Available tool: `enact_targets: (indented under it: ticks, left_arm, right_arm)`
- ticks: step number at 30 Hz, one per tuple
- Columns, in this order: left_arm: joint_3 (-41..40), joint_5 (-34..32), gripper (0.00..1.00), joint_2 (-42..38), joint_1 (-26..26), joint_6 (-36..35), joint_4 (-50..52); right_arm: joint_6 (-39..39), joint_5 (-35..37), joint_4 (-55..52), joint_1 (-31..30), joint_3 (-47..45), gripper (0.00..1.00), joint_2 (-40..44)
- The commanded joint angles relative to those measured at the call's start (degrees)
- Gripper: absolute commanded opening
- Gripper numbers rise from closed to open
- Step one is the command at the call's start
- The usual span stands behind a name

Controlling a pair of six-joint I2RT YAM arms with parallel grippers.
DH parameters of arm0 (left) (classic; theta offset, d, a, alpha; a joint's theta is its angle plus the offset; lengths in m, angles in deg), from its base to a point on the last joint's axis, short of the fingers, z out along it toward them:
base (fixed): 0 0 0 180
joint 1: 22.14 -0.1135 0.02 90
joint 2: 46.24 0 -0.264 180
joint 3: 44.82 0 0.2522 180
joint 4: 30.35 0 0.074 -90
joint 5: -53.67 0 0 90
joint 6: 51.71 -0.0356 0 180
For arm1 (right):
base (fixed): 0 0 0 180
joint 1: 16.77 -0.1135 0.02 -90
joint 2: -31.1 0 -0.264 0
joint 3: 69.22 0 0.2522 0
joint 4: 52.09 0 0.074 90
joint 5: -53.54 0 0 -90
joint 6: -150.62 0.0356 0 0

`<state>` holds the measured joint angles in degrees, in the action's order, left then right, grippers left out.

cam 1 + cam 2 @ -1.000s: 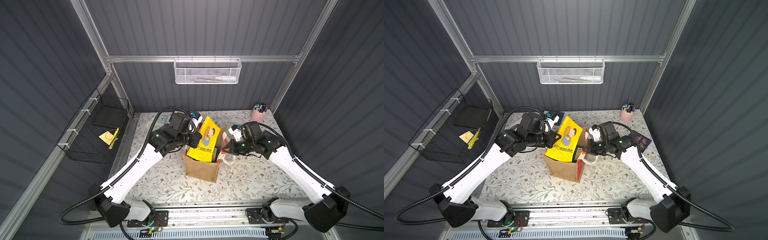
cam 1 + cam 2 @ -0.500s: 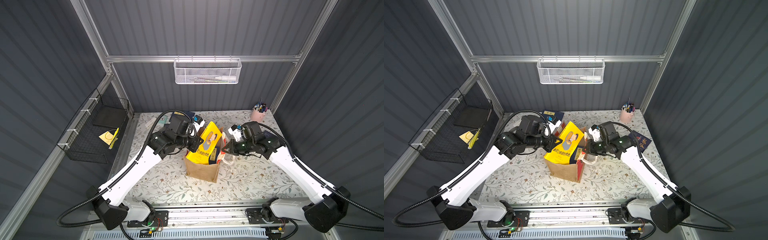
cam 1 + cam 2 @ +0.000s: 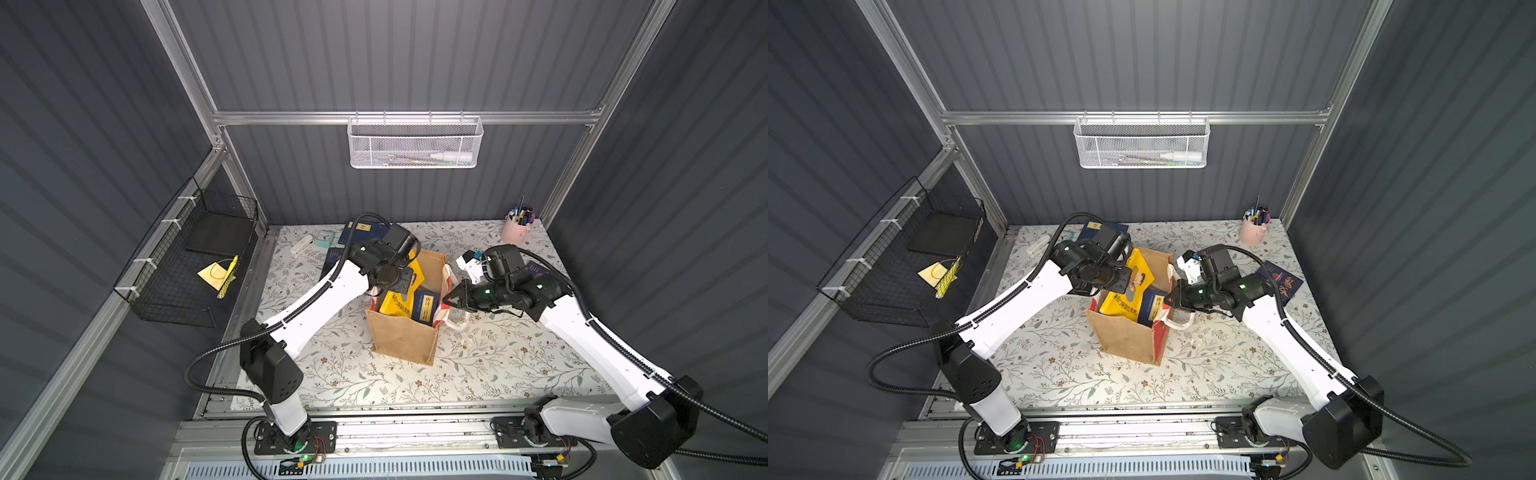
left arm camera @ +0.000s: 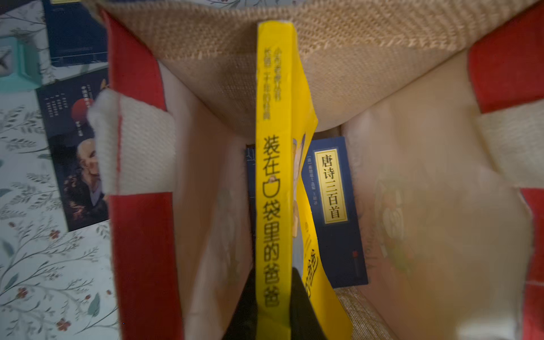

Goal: Put the books into the canvas bag
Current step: Place the book in the canvas bag.

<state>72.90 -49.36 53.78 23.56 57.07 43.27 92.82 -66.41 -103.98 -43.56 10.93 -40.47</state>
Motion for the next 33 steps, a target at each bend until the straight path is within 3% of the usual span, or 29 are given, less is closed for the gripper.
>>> enact_targets:
  ticks: [1, 12, 17, 22, 28, 33]
  left_arm:
    - [5.68, -12.03, 0.00, 0.34, 1.97, 5.05, 4.79]
    - [-2.88, 11.16, 0.00, -2.12, 1.89, 11.05, -13.43]
    - [-5.09, 17.73, 0.00, -1.31, 1.20, 14.16, -18.14]
    - [-8.79, 21.64, 0.00, -0.15, -2.07, 14.36, -19.86]
    - [-16.82, 21.47, 0.00, 0.01, -6.58, 10.44, -20.82]
    - [-19.84, 18.05, 0.03, 0.57, -7.11, 8.51, -20.35]
  right_arm:
    - [0.49, -2.55, 2.51, -0.33, -0.56, 0.00, 1.63]
    - [1.03, -3.81, 4.25, -0.63, -1.31, 0.00, 1.40]
    - [0.00, -3.91, 3.26, -0.59, 0.09, 0.00, 0.90]
    - [-0.72, -2.53, 1.77, -0.46, 0.73, 0.00, 0.86]
    - [-0.74, -1.10, 0.42, 0.02, 1.96, 0.00, -0.35]
    - [-1.73, -0.67, -1.03, 0.27, 4.51, 0.01, -3.14]
